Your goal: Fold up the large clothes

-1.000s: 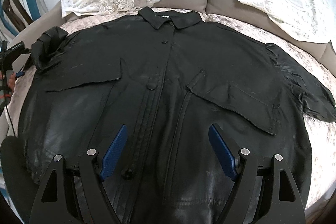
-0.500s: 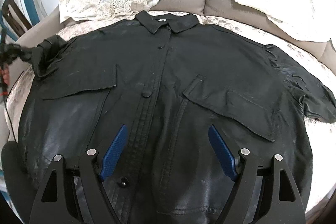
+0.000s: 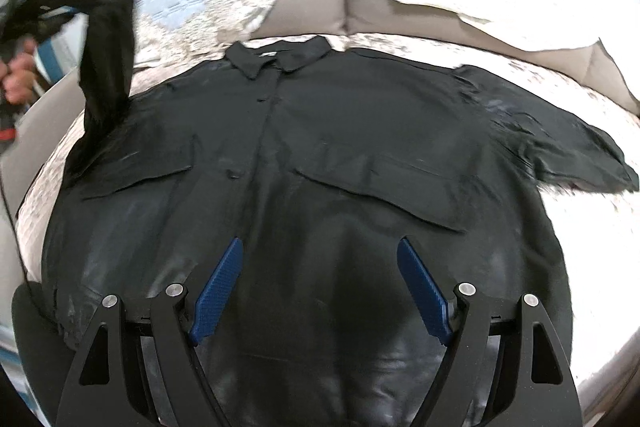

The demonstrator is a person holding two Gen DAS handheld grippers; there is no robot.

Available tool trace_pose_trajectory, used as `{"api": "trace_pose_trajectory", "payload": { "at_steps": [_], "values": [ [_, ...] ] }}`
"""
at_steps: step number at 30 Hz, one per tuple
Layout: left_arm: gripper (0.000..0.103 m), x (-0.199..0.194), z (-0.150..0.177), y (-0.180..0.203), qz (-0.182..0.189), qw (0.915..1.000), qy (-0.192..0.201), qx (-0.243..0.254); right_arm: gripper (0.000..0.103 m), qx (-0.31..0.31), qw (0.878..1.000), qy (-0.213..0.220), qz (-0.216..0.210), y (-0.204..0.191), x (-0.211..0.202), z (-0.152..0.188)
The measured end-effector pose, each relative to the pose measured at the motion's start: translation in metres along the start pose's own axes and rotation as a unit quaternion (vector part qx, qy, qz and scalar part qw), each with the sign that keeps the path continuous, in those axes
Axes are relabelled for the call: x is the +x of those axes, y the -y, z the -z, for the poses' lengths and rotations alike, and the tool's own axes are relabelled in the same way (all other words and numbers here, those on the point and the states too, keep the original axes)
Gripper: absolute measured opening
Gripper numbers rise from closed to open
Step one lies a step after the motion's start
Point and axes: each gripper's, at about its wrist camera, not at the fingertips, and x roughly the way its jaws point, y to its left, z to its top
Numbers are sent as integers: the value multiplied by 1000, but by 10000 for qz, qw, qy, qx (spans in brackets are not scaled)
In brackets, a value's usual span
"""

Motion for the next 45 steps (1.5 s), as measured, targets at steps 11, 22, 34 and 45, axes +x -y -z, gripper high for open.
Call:
{"api": "trace_pose_trajectory", "payload": {
  "at_steps": [11,22,34,45],
  "values": [
    [35,80,116,82,882,9756,-1935,553,80,340,9994,-78,85,32,1,1],
    [57,-3,66,-73,-555,9919,-1104,-278,73,163,9939,-45,-1093,-20,56,-71],
    [59,42,113,-109,-1211,9821,-1434,-159,24,-379,9905,-617,-1165,-80,169,-117],
    [59,-24,124,-84,-882,9875,-1305,-76,29,104,9925,-460,-1128,-28,86,-70]
  ]
}}
